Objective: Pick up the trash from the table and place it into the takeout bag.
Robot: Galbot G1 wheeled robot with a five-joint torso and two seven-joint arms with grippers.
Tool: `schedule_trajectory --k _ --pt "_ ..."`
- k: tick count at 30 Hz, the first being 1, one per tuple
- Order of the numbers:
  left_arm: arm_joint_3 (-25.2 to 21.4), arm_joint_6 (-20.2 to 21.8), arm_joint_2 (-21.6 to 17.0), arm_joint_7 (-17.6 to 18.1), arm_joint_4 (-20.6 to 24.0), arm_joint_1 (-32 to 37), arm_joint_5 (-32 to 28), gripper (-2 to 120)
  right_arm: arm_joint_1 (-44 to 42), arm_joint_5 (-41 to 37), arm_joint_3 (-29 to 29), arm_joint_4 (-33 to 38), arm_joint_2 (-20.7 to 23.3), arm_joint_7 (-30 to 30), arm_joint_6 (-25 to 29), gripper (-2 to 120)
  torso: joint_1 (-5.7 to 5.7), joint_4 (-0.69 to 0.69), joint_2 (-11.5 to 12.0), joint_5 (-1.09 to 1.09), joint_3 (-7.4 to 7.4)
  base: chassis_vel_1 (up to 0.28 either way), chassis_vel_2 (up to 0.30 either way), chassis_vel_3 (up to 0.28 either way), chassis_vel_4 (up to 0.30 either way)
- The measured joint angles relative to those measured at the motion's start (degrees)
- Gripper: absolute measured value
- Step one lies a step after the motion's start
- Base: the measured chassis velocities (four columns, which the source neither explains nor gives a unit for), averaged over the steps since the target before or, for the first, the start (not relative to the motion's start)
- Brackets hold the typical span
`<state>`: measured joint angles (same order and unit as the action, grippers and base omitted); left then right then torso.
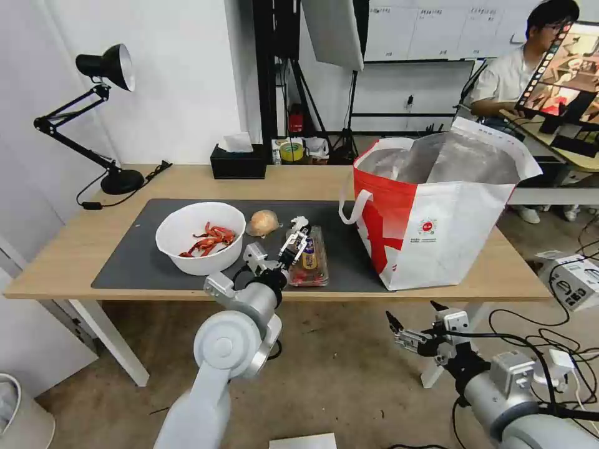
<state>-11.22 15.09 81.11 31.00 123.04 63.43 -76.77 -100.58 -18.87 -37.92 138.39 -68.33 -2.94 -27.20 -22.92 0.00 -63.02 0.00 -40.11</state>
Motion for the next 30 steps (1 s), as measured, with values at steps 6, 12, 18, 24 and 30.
schedule_trajectory --k 6,12,18,24,30 --pt "1.31 1.14 -6.39 -7.39 -0.27 -1.03 9.72 88 0.26 0.14 0.26 0.00 -0.01 -0.05 0.02 100 0.00 0.00 0.00 0.00 0.00 0.000 0.000 0.000 0.000" --pt "4.85 1.04 -14.73 -16.56 -3.85 -3.61 26.97 62 1.29 0.02 0.63 -0.97 0.61 -0.04 0.01 100 0.00 0.00 0.00 -0.01 0.00 0.000 0.000 0.000 0.000" --pt "9.76 0.40 -23.10 -21.62 -8.21 -7.99 33.67 23 3.30 -0.24 1.79 -2.45 1.53 -0.01 -0.23 100 0.00 0.00 0.00 -0.01 0.00 0.000 0.000 0.000 0.000" --pt "12.99 0.15 -25.67 -22.44 -9.33 -10.12 34.83 3 4.79 -0.98 2.18 -3.55 2.22 0.19 -0.36 100 0.00 0.00 0.00 0.00 0.00 0.000 0.000 0.000 0.000" --pt "17.30 -0.76 -27.21 -22.80 -11.50 -13.37 37.14 0 6.01 -1.96 2.71 -4.77 3.05 0.75 -0.69 100 0.00 0.00 0.00 0.00 0.00 0.000 0.000 0.000 0.000"
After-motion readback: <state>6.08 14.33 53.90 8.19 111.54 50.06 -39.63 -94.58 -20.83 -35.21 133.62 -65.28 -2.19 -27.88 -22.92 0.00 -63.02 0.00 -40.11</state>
